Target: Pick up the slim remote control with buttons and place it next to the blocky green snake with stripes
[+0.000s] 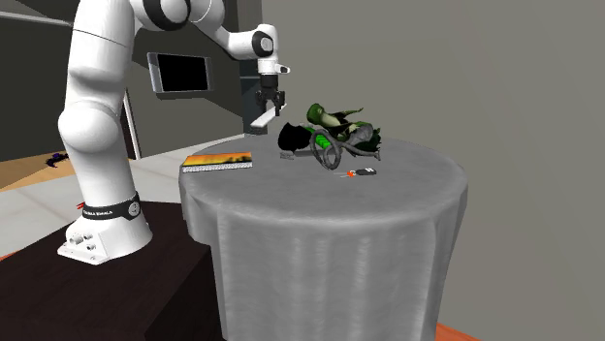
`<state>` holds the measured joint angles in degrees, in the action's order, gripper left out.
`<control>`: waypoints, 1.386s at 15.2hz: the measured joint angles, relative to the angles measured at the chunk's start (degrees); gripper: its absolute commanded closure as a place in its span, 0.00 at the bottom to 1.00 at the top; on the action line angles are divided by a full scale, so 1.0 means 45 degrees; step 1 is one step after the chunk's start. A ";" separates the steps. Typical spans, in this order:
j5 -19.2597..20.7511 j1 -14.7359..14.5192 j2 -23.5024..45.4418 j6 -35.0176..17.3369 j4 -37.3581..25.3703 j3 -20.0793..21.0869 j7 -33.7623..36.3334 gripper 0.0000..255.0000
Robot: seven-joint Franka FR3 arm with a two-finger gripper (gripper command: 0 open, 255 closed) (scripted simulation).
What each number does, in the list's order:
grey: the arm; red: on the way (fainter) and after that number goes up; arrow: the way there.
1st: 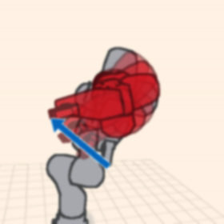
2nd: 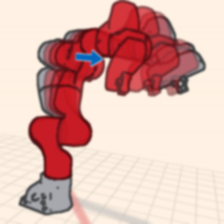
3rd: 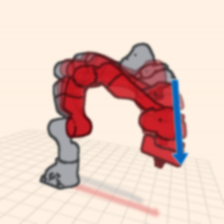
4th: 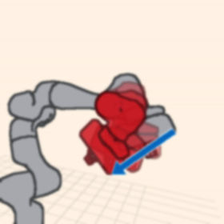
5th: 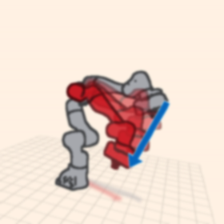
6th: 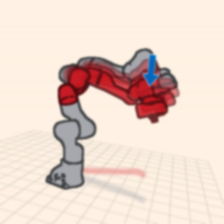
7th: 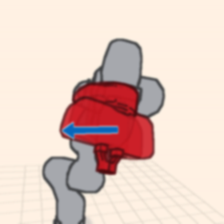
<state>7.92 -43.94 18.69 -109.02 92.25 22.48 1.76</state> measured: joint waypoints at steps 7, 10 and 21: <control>0.1119 -0.2098 0.3348 0.1835 -0.4966 0.0034 0.1581 1.00; 0.1312 -0.2509 0.4083 0.2085 -0.5938 -0.0027 0.1775 1.00; 0.1458 -0.2385 0.4359 0.0423 -0.4504 -0.0111 0.1970 1.00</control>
<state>14.48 -54.67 38.30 -107.11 71.99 21.98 10.62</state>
